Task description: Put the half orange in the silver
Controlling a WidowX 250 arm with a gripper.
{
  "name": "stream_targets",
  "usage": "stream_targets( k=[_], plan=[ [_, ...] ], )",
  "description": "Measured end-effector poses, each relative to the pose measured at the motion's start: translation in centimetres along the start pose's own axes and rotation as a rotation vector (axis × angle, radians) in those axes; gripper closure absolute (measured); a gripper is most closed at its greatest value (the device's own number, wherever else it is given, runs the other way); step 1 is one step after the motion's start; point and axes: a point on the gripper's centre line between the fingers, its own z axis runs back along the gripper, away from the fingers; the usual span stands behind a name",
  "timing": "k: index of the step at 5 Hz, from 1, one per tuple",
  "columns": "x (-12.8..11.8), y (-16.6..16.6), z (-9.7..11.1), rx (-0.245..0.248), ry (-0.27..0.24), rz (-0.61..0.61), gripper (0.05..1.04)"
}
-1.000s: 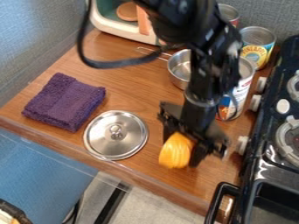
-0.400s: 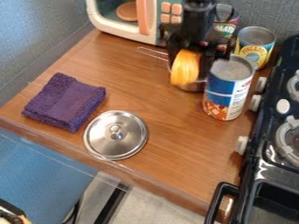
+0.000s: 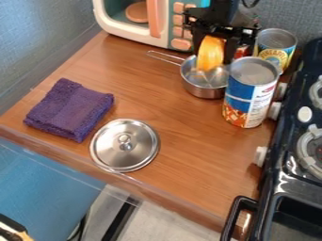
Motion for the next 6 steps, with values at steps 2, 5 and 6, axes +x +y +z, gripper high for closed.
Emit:
stream_targets(
  k=[2, 5, 6],
  plan=[
    [2.2, -0.6, -2.5, 0.017, 0.043, 0.018, 0.453],
    [3.4, 0.5, -6.2, 0.042, 0.123, 0.067, 0.112],
    [3.6, 0.4, -5.6, 0.03, 0.112, 0.059, 0.078]
  ],
)
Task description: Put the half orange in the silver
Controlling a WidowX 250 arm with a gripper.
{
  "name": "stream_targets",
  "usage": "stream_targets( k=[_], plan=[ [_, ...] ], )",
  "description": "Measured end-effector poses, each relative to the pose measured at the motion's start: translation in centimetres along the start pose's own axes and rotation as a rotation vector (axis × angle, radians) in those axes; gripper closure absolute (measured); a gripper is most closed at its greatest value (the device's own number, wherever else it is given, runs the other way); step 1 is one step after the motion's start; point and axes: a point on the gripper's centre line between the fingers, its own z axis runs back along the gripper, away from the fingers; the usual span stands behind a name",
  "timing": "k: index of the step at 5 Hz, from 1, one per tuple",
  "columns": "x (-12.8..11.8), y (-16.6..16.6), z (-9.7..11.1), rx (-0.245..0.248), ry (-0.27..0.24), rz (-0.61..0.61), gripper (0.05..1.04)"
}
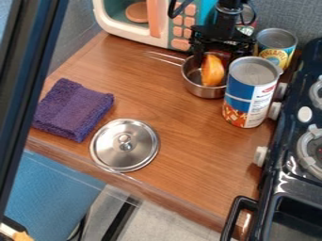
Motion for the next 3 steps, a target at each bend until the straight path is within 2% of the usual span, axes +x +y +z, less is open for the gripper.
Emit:
stream_targets(
  k=[1, 2, 3],
  plan=[
    [0.7, 0.1, 4.5, -0.035, -0.087, 0.001, 0.083],
    [0.6, -0.1, 7.6, -0.083, -0.13, -0.013, 0.083],
    [0.2, 0.7, 8.9, -0.116, -0.127, -0.019, 0.083]
  ],
)
